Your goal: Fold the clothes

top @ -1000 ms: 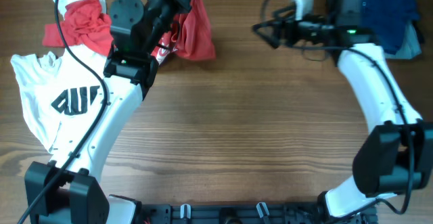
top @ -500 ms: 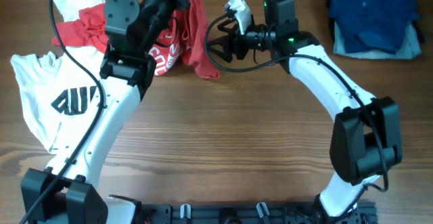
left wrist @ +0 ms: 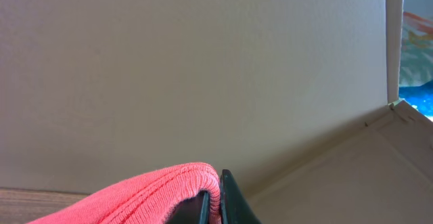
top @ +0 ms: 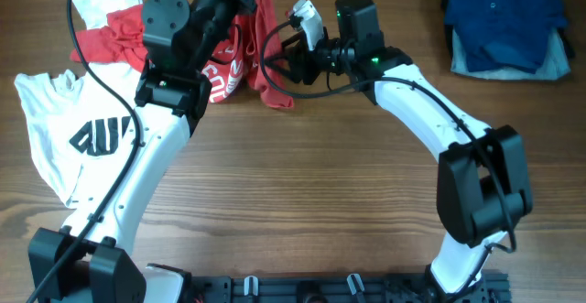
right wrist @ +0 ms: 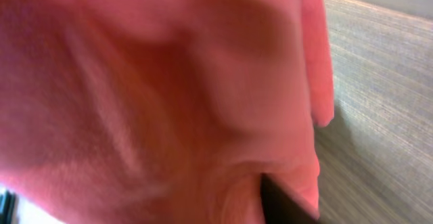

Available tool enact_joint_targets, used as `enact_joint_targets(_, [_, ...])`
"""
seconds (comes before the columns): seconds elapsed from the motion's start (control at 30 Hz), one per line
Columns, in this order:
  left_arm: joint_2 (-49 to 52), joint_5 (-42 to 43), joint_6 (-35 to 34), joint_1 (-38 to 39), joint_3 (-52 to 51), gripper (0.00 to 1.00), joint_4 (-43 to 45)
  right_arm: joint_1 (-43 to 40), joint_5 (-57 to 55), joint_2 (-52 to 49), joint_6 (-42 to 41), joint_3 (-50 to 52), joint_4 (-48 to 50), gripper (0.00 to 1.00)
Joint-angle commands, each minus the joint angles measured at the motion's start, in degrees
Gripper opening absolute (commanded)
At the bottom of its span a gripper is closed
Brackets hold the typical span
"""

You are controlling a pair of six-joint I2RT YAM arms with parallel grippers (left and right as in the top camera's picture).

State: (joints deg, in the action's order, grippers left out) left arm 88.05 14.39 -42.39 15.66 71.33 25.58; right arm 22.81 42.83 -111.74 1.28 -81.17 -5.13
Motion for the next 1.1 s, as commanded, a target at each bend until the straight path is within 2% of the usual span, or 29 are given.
enact_joint_targets(0.0, [-1.9,-0.6,0.0,0.2,1.9,0.04,-0.4,0.0,-1.3,-2.6,-3.0,-0.9,0.4,0.15])
enact_joint_targets(0.07, [-1.9,-0.6,0.0,-0.1,1.9,0.04,-1.8,-0.2,-0.8,-2.6,-3.1,-1.1,0.3,0.07])
enact_joint_targets(0.13, [-1.9,-0.6,0.0,-0.8,1.9,0.04,-3.8,-1.1,-0.9,-2.3,-3.5,-1.8,-0.3,0.04])
enact_joint_targets(0.27, [-1.9,-0.9,2.7,-3.2,1.9,0.04,-7.1,-6.0,-0.8,-0.3,-3.9,-5.9,-5.4,0.04])
enact_joint_targets(0.4, [-1.9,-5.1,6.2,-5.7,1.9,0.04,-6.7,-11.9,-0.3,1.7,-2.1,-12.0,-11.1,0.04])
enact_joint_targets(0.67, [-4.0,-5.4,6.2,-8.1,1.9,0.04,-1.1,-21.4,-0.4,5.0,2.2,-25.8,-23.7,0.04])
enact_joint_targets(0.77, [-5.7,-3.0,6.2,-8.0,1.9,0.04,-1.6,-24.0,-0.5,6.2,3.3,-28.5,-27.3,0.04])
enact_joint_targets(0.87, [-6.6,1.3,6.2,-8.0,1.9,0.04,-6.8,-25.7,-0.5,6.4,3.5,-28.9,-31.0,0.04])
enact_joint_targets(0.97, [-6.6,3.3,6.2,-7.6,1.9,0.04,-16.0,-25.9,-2.4,5.7,6.4,-28.9,-36.9,0.04])
enact_joint_targets(1.07, [-5.7,3.3,9.9,-7.0,1.9,0.04,-26.1,-25.8,-7.8,4.8,7.8,-28.9,-42.1,0.04])
